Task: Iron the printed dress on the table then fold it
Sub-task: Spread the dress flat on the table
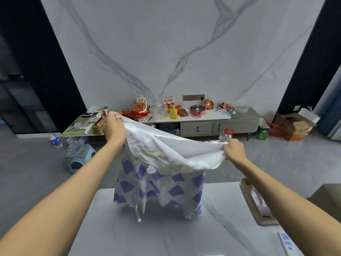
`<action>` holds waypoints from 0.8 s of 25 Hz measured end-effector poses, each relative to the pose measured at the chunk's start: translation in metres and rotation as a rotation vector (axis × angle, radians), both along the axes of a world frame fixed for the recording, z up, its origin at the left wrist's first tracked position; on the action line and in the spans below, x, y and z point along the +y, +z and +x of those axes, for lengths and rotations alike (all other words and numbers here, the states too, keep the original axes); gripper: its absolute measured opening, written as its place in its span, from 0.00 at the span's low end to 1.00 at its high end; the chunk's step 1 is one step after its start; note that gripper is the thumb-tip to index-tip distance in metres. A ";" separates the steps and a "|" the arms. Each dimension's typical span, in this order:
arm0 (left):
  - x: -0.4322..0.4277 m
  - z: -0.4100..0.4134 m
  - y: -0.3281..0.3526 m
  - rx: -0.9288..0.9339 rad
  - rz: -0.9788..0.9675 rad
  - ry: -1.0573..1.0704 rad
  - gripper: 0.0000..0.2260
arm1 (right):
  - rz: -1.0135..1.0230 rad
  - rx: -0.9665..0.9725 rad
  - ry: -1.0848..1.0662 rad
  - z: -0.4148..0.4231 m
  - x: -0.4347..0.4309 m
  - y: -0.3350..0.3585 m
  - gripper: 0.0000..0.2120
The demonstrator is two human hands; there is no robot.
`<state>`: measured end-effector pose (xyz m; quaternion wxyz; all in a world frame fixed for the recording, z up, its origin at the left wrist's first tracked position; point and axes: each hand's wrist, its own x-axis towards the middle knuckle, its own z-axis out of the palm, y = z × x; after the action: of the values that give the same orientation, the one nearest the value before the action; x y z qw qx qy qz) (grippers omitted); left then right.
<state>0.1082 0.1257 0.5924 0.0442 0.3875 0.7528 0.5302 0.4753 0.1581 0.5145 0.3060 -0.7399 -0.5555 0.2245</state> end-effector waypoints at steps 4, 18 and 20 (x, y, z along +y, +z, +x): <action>0.007 -0.024 -0.016 -0.268 -0.088 -0.034 0.13 | -0.057 0.882 -0.137 -0.019 0.005 0.013 0.12; -0.006 -0.019 -0.013 -0.831 -0.037 -0.266 0.10 | 0.342 0.432 -0.299 -0.012 0.013 0.057 0.26; -0.011 -0.015 -0.016 -0.891 -0.100 -0.236 0.11 | 0.317 0.305 -0.234 -0.006 0.003 0.050 0.19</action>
<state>0.0936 0.1148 0.5764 0.4422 0.2022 0.6357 0.5996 0.4692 0.1608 0.5647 0.5223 -0.6995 -0.4418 0.2067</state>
